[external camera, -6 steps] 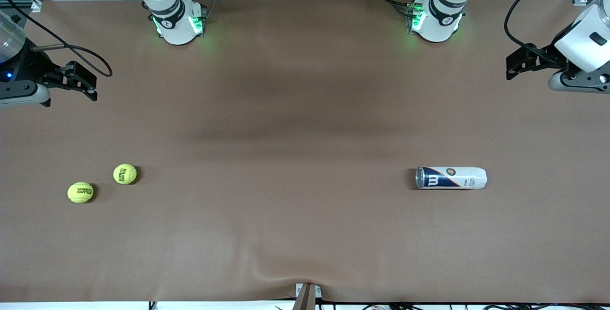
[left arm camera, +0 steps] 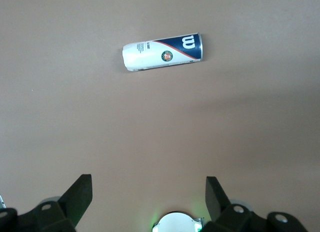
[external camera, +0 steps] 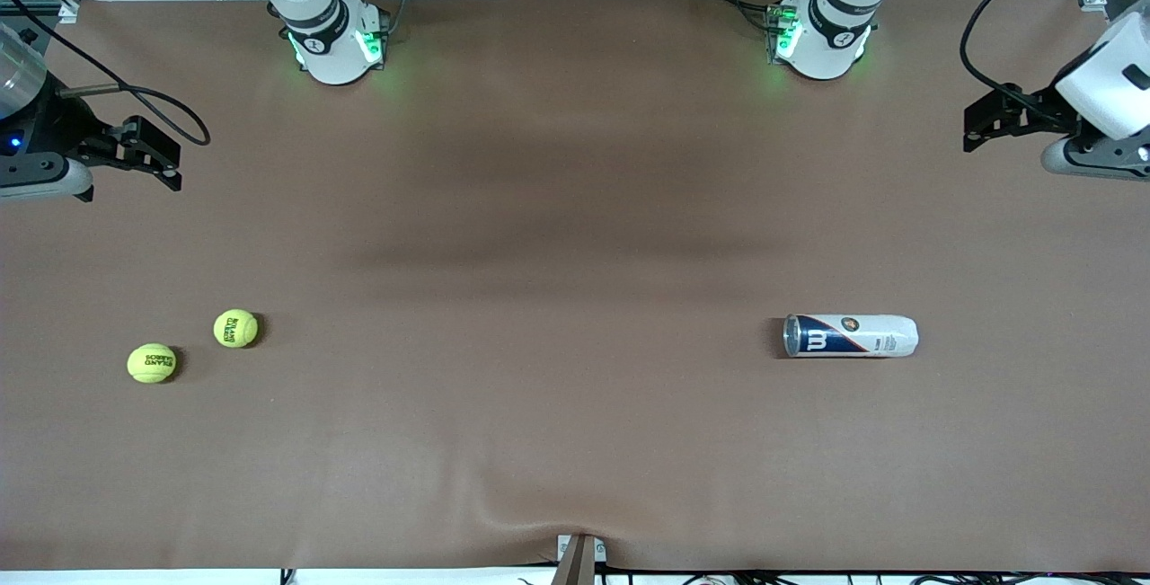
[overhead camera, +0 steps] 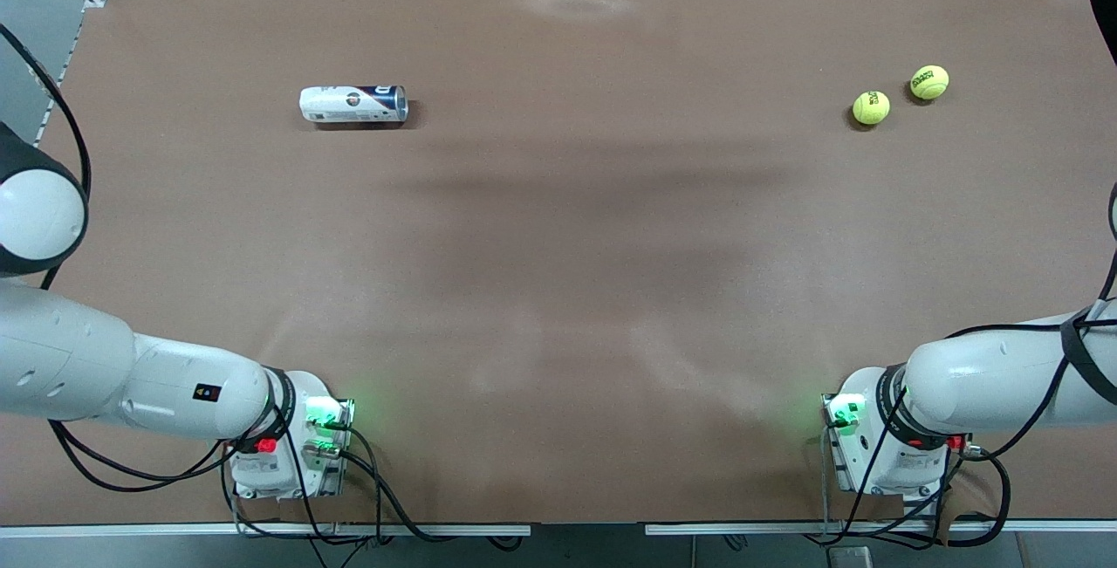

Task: Insert tennis ball vertically with right arm
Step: 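Reach the left gripper down to the lying Wilson can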

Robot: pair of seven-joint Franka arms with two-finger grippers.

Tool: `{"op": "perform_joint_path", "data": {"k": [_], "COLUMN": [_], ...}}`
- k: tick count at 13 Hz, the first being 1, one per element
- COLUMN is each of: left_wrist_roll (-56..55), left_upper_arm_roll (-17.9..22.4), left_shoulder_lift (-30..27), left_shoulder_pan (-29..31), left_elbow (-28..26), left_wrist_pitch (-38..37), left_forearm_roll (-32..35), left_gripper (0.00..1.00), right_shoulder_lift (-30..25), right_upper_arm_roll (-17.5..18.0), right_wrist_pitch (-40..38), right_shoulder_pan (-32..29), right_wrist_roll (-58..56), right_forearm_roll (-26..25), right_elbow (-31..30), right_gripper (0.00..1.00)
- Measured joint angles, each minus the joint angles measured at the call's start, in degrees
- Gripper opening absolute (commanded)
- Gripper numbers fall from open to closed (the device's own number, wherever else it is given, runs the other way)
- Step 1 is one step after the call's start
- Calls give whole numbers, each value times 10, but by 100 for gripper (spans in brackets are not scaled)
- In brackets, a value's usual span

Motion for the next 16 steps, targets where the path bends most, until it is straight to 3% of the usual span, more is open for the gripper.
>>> {"op": "perform_joint_path", "data": {"k": [9, 16], "left_wrist_roll": [140, 277], "left_upper_arm_roll": [-5, -9], "left_shoulder_lift": [123, 232], "left_shoulder_pan": [-10, -60], "left_elbow": [-3, -4], "left_wrist_pitch": [2, 114], "left_forearm_roll": [21, 148], "left_gripper": [100, 100], "right_shoulder_lift": [0, 1], "right_upper_arm_roll": [-1, -4], "right_wrist_pitch": [0, 0], "right_shoulder_pan": [0, -15], "right_wrist_roll": [1, 1], "right_forearm_roll": [-4, -36], "right_elbow": [-1, -3], "right_gripper": [100, 100]}}
